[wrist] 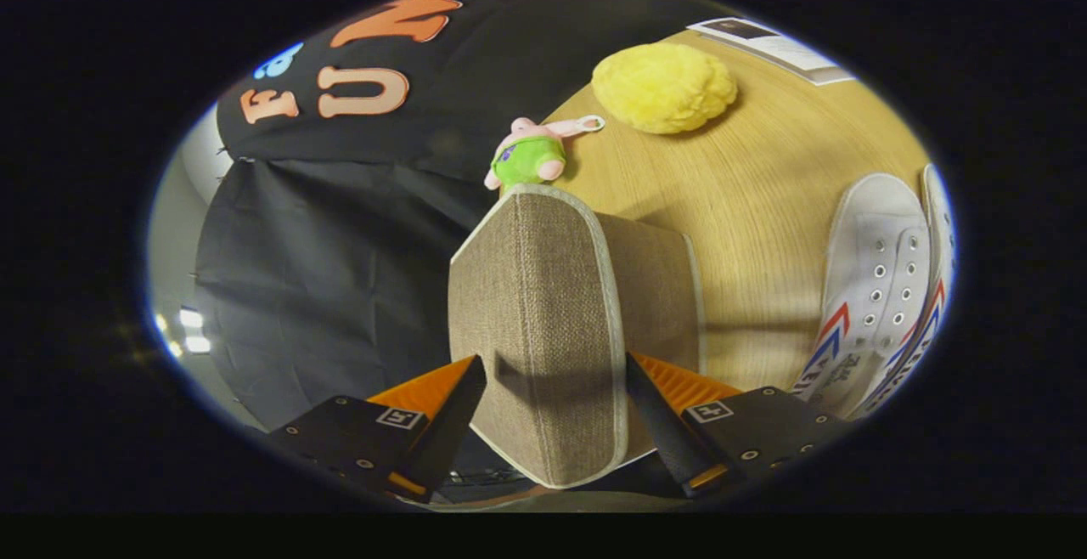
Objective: Open the storage box then place both shoes into the box .Put the left shoe in first, then the right shoe, with the right side of both shoes facing outward in a uniform manner.
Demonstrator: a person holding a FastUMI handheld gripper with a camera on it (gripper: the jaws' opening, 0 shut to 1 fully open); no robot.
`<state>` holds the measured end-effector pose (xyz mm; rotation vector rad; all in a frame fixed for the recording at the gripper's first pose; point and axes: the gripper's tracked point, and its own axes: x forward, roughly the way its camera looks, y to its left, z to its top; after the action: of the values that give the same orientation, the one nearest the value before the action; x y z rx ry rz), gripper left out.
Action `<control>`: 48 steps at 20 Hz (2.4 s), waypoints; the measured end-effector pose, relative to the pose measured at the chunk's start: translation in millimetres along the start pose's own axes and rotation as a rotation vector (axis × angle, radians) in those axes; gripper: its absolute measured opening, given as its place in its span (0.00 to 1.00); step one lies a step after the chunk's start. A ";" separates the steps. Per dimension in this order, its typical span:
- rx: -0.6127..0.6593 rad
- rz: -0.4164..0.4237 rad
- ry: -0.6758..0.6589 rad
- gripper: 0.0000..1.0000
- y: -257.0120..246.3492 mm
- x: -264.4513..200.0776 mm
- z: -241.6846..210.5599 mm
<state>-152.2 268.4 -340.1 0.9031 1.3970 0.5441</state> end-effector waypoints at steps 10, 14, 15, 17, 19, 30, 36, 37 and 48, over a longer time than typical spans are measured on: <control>-0.020 0.022 -0.038 0.49 3.0 -25.2 6.7; -0.064 -0.006 -0.058 0.28 5.9 -23.5 4.6; -0.060 0.023 -0.054 0.23 15.3 -26.0 3.3; -0.051 0.081 -0.056 0.17 33.3 -28.1 3.1; -0.064 0.085 -0.060 0.16 38.8 -24.9 4.3; 0.038 0.058 -0.018 0.13 53.8 5.1 -2.2; 0.093 0.195 -0.047 0.04 119.4 -6.8 14.1; 0.075 0.212 -0.049 0.04 134.4 -7.1 15.9; -0.121 0.261 -0.010 0.05 256.2 52.2 -1.0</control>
<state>-100.2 456.6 -166.1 0.9944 1.2299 0.8120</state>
